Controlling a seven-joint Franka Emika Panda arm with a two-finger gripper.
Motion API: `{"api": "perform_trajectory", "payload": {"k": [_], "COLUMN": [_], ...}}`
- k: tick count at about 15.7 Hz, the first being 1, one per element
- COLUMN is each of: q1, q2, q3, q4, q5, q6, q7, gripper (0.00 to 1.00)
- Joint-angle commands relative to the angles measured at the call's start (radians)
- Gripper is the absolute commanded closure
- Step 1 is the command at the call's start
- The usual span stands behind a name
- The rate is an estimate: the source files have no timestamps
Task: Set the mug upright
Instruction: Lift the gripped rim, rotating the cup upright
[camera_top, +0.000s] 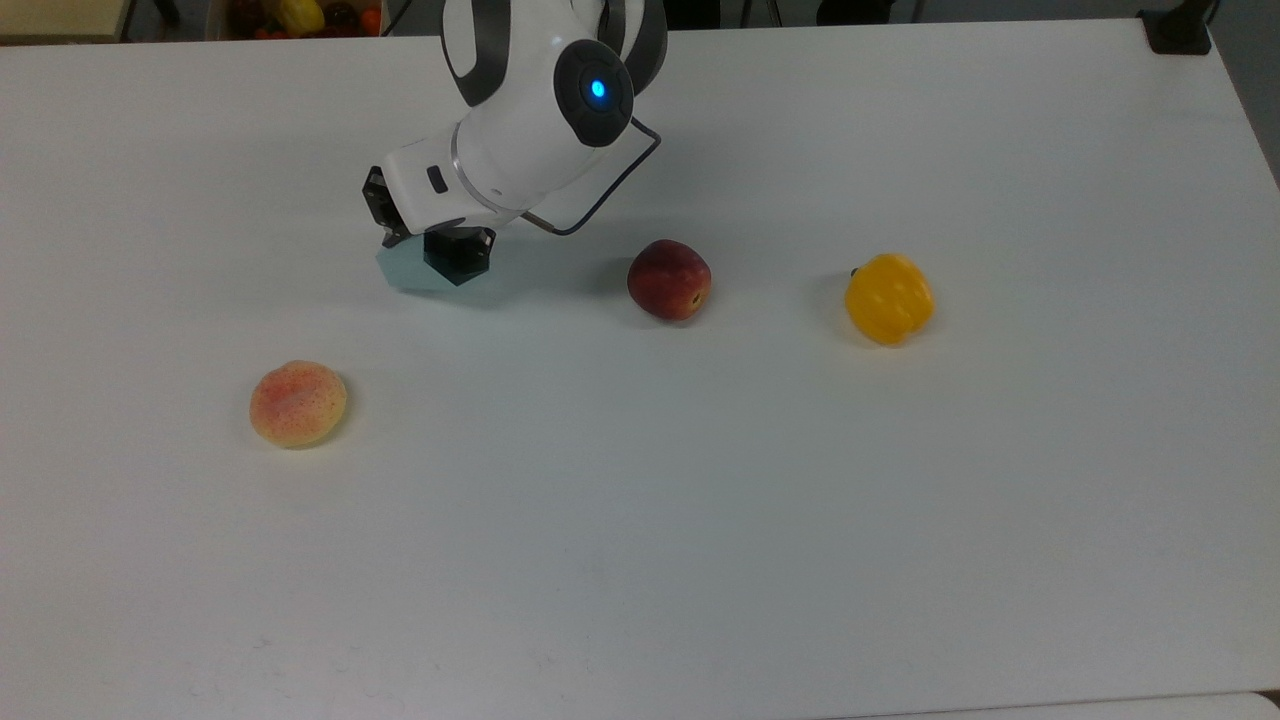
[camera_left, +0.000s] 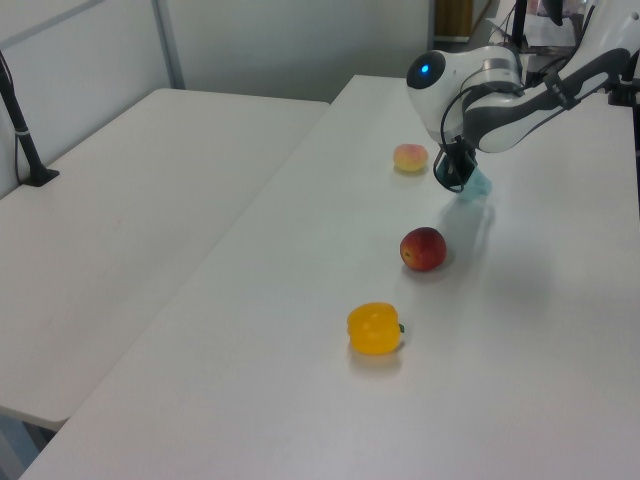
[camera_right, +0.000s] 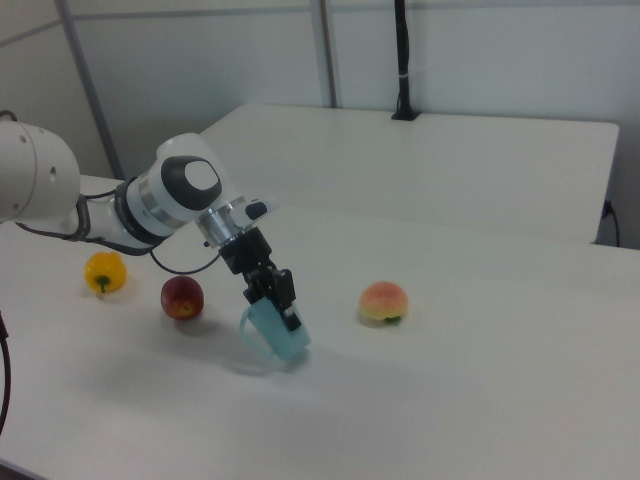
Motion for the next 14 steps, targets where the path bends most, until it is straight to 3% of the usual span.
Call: {"api": "perform_trajectory", "payload": {"k": [1,9,14], "q1": [0.003,-0.008,-0.017], "q2": [-0.057,-0.089,-0.077], "q3": [-0.006,-0.005,-0.005], "q4": [0.029,0.227,0.241], "q5": [0.124,0.435,0.658], "q6": [0.008,-0.075,-0.069], "q7": [-0.077,-0.223,-0.425], "gripper": [1.0,1.0,1.0]}}
